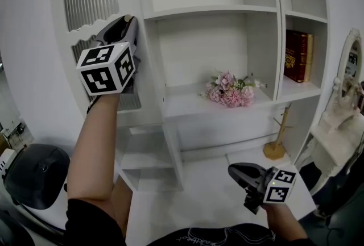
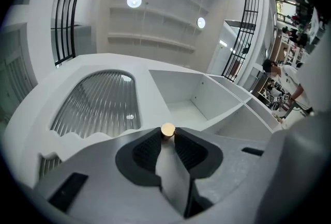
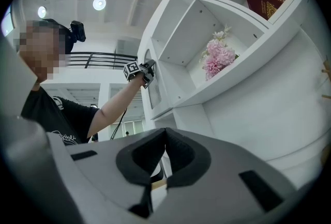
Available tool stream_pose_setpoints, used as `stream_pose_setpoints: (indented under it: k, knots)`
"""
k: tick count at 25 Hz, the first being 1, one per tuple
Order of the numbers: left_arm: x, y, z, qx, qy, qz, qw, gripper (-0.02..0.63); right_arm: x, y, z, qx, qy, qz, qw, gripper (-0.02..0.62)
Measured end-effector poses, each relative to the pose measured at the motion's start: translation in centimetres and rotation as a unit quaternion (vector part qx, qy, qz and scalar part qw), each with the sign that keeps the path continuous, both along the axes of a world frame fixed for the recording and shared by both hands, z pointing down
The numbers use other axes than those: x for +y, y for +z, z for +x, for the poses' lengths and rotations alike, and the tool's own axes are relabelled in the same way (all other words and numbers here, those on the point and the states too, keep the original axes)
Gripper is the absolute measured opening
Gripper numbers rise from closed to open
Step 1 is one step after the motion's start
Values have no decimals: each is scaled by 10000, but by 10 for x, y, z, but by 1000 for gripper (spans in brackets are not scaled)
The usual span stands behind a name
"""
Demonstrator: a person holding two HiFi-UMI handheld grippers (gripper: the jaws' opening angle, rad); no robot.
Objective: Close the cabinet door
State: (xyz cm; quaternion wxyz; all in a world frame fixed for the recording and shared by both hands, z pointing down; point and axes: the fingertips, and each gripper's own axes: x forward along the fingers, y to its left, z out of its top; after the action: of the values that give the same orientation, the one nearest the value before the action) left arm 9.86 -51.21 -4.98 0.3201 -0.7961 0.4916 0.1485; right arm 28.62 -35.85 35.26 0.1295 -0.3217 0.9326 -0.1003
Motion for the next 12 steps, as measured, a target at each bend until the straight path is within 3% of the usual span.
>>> stream_pose_setpoints:
  k: [4,12]
  knots:
    - [0,3,1,-8,71,-161,9998,86,9,-4,1,4,64,32,10000,3]
    - [17,1,-3,17,429,-237,9988,207,38,-12,-5,98,228,139,9996,3]
